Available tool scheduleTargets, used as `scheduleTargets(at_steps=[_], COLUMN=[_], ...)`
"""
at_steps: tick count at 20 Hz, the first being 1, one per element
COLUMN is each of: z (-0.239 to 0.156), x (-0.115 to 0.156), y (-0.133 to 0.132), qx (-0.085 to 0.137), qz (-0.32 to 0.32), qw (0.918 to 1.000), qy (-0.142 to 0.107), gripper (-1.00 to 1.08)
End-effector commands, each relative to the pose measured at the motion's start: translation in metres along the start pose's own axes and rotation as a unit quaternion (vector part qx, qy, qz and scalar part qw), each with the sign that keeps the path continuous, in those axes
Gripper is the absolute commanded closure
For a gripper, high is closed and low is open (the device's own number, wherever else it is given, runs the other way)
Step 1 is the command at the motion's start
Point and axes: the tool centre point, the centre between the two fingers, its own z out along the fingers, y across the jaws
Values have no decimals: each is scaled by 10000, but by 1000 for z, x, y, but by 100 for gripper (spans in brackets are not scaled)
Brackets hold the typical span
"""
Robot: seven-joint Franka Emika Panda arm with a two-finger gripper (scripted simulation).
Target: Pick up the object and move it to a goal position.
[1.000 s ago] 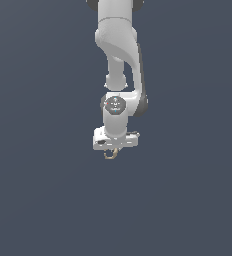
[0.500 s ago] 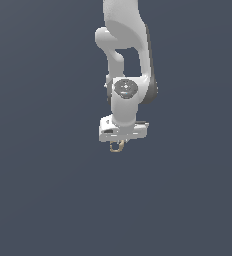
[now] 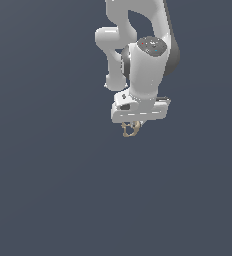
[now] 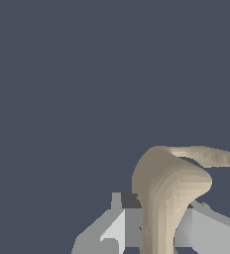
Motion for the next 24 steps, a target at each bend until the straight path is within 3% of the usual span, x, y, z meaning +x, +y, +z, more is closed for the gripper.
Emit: scheduleTargets(at_steps=[1,12,24], z=[-27,-110,-128], x=[-3,-7,-5], y=[-14,-60,-70], qx=[-3,4,7], qz=[1,2,3], qw=[10000,10000,10000], qy=[-4,-6,-6], gripper=[108,108,108])
